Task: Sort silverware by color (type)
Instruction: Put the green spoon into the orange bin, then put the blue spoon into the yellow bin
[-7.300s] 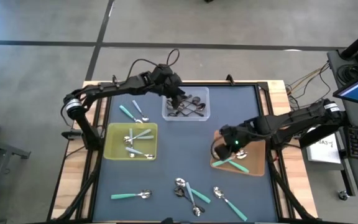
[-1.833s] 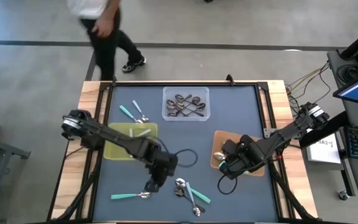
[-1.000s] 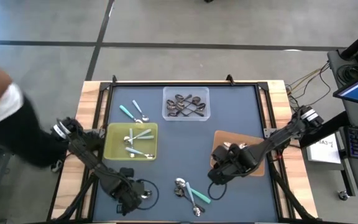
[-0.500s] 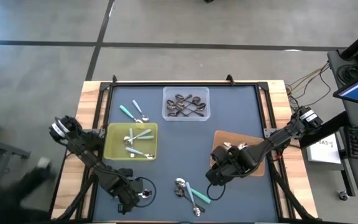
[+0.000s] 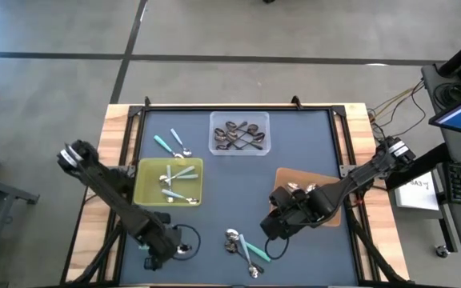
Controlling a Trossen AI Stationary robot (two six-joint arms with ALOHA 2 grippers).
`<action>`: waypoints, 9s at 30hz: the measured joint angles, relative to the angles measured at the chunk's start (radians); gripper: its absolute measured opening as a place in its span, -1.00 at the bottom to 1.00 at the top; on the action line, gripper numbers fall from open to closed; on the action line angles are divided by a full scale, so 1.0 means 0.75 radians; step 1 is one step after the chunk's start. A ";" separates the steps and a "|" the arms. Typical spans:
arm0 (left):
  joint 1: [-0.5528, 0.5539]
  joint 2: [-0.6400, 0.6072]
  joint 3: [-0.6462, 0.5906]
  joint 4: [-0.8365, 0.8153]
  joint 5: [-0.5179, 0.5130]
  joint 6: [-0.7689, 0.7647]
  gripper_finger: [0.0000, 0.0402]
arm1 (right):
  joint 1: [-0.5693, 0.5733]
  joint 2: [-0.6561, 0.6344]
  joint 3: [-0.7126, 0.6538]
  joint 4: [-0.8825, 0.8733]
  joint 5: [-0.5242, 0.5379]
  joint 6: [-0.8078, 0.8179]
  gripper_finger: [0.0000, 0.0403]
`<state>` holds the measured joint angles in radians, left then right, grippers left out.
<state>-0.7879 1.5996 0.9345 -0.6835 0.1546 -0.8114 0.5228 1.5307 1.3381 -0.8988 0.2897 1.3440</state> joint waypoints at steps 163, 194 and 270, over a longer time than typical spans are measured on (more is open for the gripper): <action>0.493 0.552 0.781 0.207 0.094 0.762 -0.24 | 0.020 -0.318 -0.146 -0.560 -0.098 -0.358 -0.09; 0.461 1.245 1.825 -0.505 -0.099 1.576 -0.59 | 0.091 -0.318 -0.119 -0.573 -0.188 -0.173 -0.12; 0.726 -0.716 -0.282 -0.664 -0.507 0.196 -0.76 | 0.165 -0.319 -0.154 -0.216 0.314 -0.202 -0.12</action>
<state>-0.2432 1.0625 0.7228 -1.1813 -0.2259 -0.6643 0.6466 1.2911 1.2224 -1.0608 0.5254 1.1926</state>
